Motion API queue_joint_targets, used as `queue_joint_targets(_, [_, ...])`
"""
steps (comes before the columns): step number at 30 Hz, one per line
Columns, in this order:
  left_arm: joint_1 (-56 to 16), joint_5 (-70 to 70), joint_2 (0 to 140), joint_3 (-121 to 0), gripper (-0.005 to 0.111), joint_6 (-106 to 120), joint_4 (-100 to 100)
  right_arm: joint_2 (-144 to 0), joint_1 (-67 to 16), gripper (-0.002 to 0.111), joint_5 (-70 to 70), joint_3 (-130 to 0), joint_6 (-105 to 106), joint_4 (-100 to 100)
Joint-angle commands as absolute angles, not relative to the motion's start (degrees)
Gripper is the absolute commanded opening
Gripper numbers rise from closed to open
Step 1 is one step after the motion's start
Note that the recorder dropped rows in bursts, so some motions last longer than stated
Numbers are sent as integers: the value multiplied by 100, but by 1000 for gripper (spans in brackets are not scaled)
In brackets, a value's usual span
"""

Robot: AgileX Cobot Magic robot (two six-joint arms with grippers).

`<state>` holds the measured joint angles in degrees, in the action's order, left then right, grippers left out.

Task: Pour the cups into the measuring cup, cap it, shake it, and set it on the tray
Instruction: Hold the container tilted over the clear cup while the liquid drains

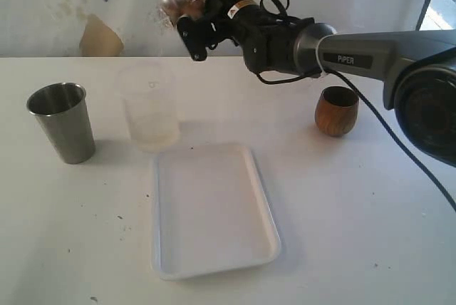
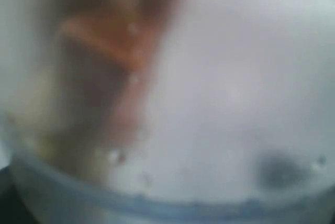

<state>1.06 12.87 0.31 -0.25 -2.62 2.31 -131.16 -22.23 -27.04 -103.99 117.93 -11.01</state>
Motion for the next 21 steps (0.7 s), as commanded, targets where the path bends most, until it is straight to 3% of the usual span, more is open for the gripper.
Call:
queue_joint_targets(1, [87, 1213, 0, 0, 0, -267, 196, -13038, -2258, 0, -2996, -10458, 11531, -1188])
queue_joint_targets(14, [87, 1213, 0, 0, 0, -267, 196, -13029, -2296, 0, -3221, -10458, 12126, -1076])
queue_joint_targets(21, [87, 1213, 0, 0, 0, -267, 196, -12901, -2305, 0, -3209, -10458, 10104, -2094])
